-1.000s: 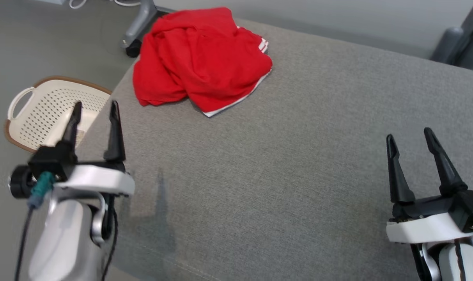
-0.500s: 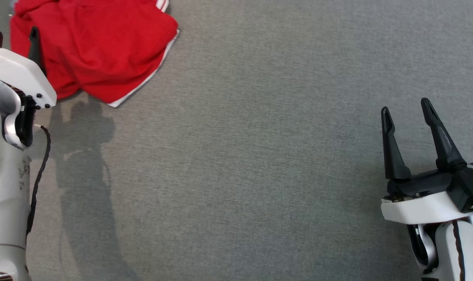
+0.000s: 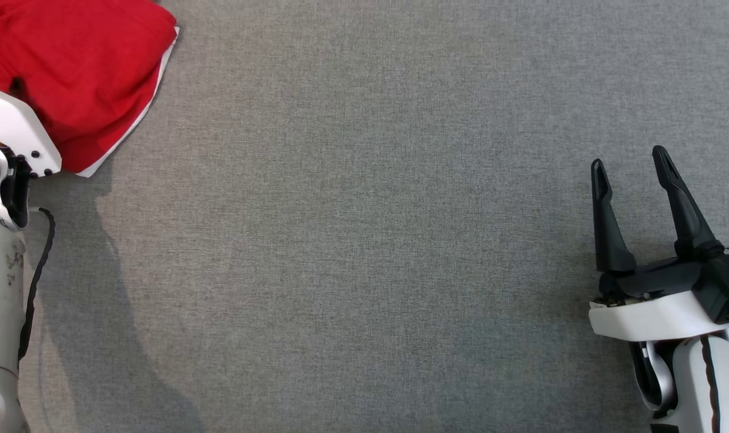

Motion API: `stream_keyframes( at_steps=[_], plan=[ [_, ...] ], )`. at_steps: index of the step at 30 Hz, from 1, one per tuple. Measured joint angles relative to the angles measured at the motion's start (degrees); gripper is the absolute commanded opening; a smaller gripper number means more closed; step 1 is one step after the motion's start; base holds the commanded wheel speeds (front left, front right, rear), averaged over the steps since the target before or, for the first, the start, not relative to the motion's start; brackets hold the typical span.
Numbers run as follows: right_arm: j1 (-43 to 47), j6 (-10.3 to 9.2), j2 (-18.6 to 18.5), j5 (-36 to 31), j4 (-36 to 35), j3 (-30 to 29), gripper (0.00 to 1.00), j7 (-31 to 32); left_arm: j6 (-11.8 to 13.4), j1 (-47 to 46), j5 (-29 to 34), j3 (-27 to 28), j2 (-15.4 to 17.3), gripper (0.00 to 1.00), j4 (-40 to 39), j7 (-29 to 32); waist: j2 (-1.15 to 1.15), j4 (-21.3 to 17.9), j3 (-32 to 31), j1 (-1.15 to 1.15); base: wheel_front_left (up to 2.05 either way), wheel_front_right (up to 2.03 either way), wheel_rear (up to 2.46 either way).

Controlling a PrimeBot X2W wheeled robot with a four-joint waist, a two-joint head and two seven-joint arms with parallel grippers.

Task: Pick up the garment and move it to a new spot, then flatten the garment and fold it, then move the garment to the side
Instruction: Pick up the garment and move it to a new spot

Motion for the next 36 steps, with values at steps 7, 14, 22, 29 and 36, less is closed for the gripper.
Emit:
stream_keyframes(
  at_steps=[7, 14, 22, 29, 36],
  plan=[
    [0.0, 0.0, 0.0, 0.7, 0.7, 0.5, 1.0, 0.0, -0.9, -0.7, 1.6, -2.4, 0.5, 0.0, 0.5, -4.0, 0.0, 0.7, -2.4, 0.0, 0.0, 0.0, 0.0],
    [1.3, 0.0, 0.0, 2.3, 1.9, 0.4, 1.0, 0.0, -2.1, -3.0, 3.5, -5.1, 1.0, 0.0, -0.4, -8.6, 0.0, 1.6, -7.0, 0.0, 0.0, 0.0, 0.0],
    [3.3, 0.0, 0.0, 4.7, 2.8, 0.6, 1.0, 0.0, -4.2, -5.2, 5.2, -8.1, 1.5, 0.0, -0.7, -10.5, 0.0, 1.6, -13.0, 0.0, 0.0, 0.0, 0.0],
    [7.2, 0.0, 0.0, 6.5, 3.8, -1.2, 1.0, 0.0, -8.0, -6.5, 6.7, -13.1, -2.0, 0.0, -3.1, -11.5, 0.0, -1.1, -19.4, 0.0, 0.0, 0.0, 0.0],
    [9.9, -0.01, 0.0, 7.1, 4.0, -3.1, 1.0, 0.0, -10.1, -6.1, 6.5, -17.6, -8.1, 0.0, -7.4, -11.5, 0.0, -5.3, -23.1, 0.0, 0.0, 0.0, 0.0]
  ],
)
